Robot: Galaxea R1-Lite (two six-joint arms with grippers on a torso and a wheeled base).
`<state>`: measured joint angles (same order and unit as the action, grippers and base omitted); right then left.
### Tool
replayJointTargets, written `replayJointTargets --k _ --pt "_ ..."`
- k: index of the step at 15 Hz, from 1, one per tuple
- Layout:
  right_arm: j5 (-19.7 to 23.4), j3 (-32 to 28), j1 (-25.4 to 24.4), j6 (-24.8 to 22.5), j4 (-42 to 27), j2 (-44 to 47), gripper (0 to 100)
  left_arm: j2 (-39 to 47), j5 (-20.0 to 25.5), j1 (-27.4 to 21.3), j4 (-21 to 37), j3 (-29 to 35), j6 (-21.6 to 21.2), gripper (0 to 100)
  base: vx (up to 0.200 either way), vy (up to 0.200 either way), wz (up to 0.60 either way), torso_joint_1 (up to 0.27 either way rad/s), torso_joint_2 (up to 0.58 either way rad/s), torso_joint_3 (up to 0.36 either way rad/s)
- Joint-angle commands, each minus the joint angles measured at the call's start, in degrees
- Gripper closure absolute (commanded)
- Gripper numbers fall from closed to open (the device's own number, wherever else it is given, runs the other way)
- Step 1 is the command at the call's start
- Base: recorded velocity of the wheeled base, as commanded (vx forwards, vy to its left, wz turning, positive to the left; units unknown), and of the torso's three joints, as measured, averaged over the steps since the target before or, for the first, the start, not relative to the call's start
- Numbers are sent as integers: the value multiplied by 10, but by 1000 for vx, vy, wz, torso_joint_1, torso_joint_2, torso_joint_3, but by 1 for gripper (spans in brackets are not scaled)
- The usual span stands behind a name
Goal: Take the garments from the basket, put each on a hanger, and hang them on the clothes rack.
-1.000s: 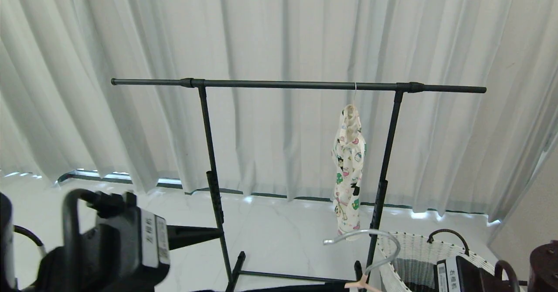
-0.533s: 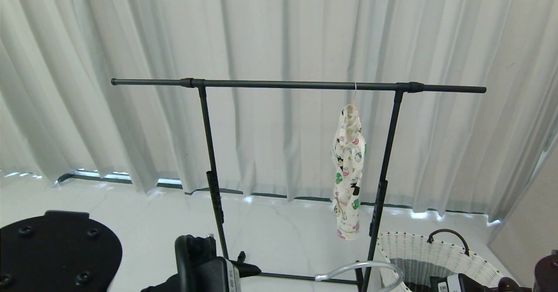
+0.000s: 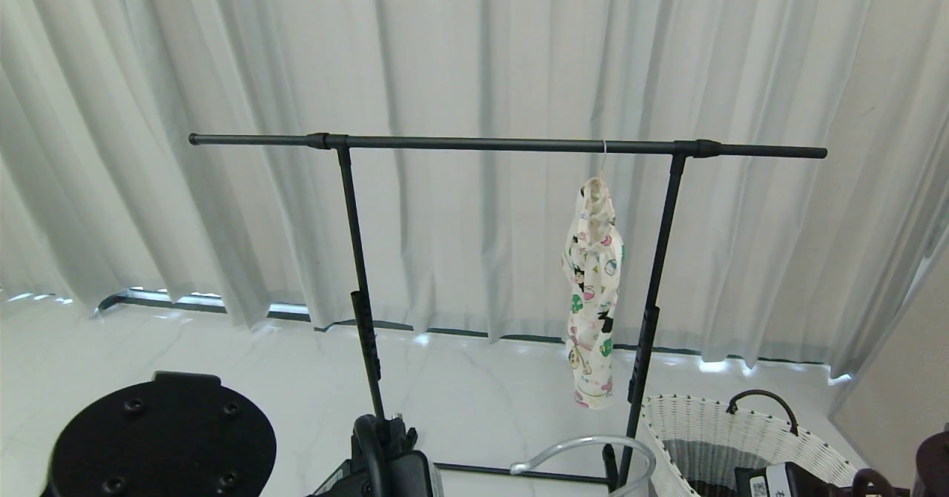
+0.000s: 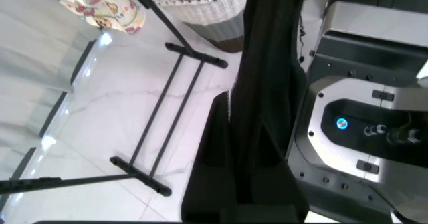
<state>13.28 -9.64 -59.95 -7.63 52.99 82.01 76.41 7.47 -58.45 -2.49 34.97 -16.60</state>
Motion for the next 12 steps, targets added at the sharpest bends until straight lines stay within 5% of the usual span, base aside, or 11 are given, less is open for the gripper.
replayJointTargets --k 1,2,3,9,12 --pt "1 2 -1 0 1 -4 100 14 0 1 -9 -1 1 100 0 0 0 0 0 0" --pt "1 2 -1 -1 1 -5 100 17 0 1 -17 -1 3 100 0 0 0 0 0 0" --pt "0 2 -1 -1 1 -6 0 18 0 2 -20 -2 3 100 0 0 0 0 0 0" --pt "-33 19 18 0 1 -15 0 15 -24 22 -26 -33 3 100 0 0 0 0 0 0" --pt "-35 27 51 0 1 -16 0 13 -98 97 -41 -57 5 100 0 0 0 0 0 0"
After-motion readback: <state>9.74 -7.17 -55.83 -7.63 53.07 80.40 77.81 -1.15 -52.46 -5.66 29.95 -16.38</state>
